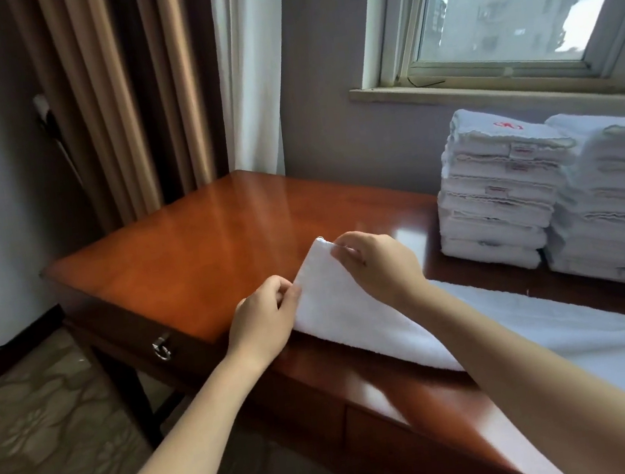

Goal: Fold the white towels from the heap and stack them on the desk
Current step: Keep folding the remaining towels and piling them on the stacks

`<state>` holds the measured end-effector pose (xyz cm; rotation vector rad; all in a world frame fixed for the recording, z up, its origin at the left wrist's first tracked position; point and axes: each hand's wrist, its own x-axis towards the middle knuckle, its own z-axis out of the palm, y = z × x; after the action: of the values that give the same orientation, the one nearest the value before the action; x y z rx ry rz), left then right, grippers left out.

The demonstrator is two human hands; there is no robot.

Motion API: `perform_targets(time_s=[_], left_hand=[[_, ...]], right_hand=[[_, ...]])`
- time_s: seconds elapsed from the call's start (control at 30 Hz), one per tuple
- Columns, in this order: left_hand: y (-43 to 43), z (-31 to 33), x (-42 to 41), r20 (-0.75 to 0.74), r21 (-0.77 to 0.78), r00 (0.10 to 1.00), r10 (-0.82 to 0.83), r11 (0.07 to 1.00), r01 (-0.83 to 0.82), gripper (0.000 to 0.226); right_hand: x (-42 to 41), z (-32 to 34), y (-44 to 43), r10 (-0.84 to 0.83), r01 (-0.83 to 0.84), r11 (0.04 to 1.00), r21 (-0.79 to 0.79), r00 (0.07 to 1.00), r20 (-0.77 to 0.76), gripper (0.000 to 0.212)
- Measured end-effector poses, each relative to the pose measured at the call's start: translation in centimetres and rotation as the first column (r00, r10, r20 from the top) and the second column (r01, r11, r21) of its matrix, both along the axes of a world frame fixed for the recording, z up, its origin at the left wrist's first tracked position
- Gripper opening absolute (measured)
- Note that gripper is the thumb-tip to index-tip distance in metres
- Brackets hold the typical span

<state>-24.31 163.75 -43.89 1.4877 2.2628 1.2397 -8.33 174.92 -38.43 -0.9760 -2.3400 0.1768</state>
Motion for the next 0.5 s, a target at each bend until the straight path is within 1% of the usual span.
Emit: perform_targets(time_s=[0.1, 0.17, 0.27, 0.37, 0.43, 0.5], left_hand=[[-0.1, -0.2, -0.5, -0.073, 0.020, 0.993, 0.096, 0.995, -0.095, 0.022], [-0.4, -0.4, -0.8, -0.139, 0.015, 0.980, 0.140, 0.990, -0.139, 0.018], [-0.4, -0.2, -0.8, -0.229, 0.014, 0.958, 0.172, 0.985, -0.174, 0.015], [-0.1, -0.1, -0.9, -0.287, -0.003, 0.940, 0.187, 0.981, -0.196, 0.014], [0.0, -0.2, -1.0, -0.310, -0.011, 0.931, 0.192, 0.979, -0.206, 0.014], [0.0, -0.3, -1.2, -0.323, -0.024, 0.926, 0.198, 0.976, -0.218, 0.013]], right_hand=[[0.0, -1.4, 0.8, -0.031, 0.033, 0.999, -0.031, 0.998, 0.062, 0.028], [0.5, -2.5, 1.1, -0.046, 0.056, 0.994, -0.098, 0.994, 0.095, 0.030], [1.3, -3.5, 1.4, -0.003, 0.029, 0.983, -0.181, 0.990, 0.141, 0.039], [1.3, -3.7, 1.9, 0.084, -0.068, 0.987, -0.145, 0.991, 0.108, 0.046], [1.2, -3.8, 2.3, 0.089, -0.083, 0.993, -0.082, 0.994, 0.067, 0.044], [1.0, -4.1, 2.4, 0.086, -0.081, 0.995, -0.052, 0.991, 0.104, 0.039]])
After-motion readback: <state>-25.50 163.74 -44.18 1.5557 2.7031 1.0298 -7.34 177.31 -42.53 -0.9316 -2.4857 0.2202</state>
